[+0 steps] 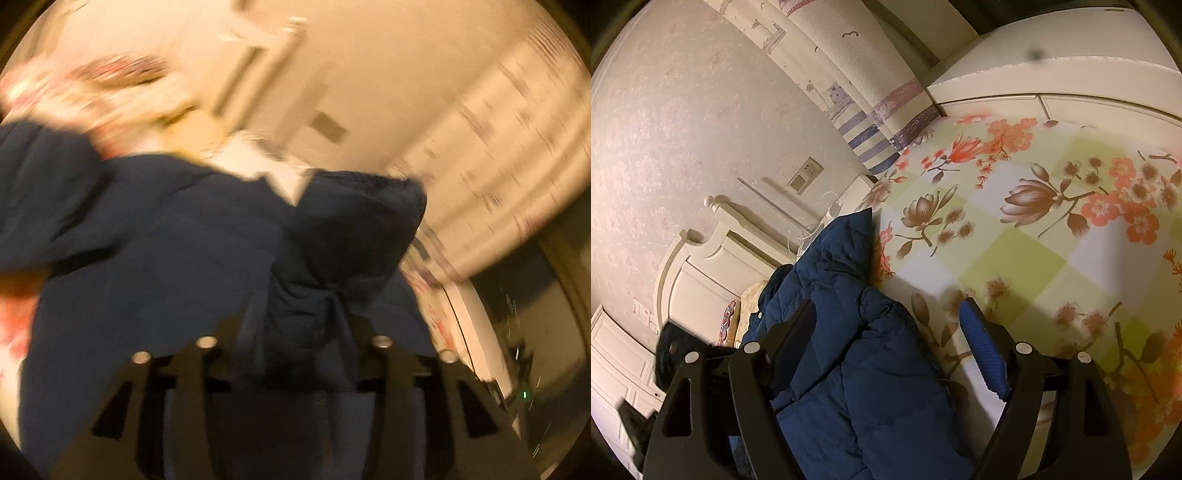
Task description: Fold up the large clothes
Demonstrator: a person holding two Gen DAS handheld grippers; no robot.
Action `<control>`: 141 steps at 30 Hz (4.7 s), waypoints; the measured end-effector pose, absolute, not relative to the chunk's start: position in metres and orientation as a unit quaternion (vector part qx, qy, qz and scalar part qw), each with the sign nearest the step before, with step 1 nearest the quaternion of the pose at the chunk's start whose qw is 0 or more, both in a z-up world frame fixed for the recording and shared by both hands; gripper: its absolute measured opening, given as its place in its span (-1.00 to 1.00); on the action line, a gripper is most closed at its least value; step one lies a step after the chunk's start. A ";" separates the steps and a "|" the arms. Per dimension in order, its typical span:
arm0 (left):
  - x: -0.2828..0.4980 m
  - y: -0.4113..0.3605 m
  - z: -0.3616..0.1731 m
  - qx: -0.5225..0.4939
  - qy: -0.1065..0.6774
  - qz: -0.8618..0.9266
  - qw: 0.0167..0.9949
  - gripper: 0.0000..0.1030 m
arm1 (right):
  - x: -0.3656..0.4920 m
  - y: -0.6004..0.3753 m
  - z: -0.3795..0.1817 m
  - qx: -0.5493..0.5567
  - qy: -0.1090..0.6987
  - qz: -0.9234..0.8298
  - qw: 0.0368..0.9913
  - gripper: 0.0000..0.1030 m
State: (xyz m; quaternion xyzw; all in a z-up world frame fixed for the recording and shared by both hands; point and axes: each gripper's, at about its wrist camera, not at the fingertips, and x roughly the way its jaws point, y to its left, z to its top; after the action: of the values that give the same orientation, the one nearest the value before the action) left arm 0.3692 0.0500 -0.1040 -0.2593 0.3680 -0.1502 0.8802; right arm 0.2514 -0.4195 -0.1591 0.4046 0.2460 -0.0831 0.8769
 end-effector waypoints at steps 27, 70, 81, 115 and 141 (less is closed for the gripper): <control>0.416 -0.008 -0.145 0.022 0.442 -0.033 0.896 0.96 | 0.253 -0.411 -0.155 0.382 0.252 -0.086 0.885 0.55; 0.408 -0.014 -0.151 0.046 0.435 -0.017 0.899 0.96 | 0.500 -0.311 -0.121 0.052 0.432 -0.102 0.895 0.91; 0.409 -0.015 -0.152 0.046 0.435 -0.018 0.899 0.96 | 0.481 -0.285 -0.118 0.057 0.417 -0.062 0.905 0.91; 0.410 -0.010 -0.150 0.027 0.430 -0.029 0.902 0.96 | 0.309 -0.207 -0.131 -0.046 0.460 0.057 0.885 0.91; 0.298 0.221 -0.064 -0.009 0.317 0.263 0.911 0.96 | 0.284 -0.206 -0.148 -0.058 0.442 0.041 0.894 0.91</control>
State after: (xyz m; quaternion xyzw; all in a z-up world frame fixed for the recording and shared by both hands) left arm 0.2981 0.2209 -0.0645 -0.0093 0.3166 0.2630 0.9113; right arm 0.2835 -0.2063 -0.1484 -0.0577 0.4415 0.0415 0.8944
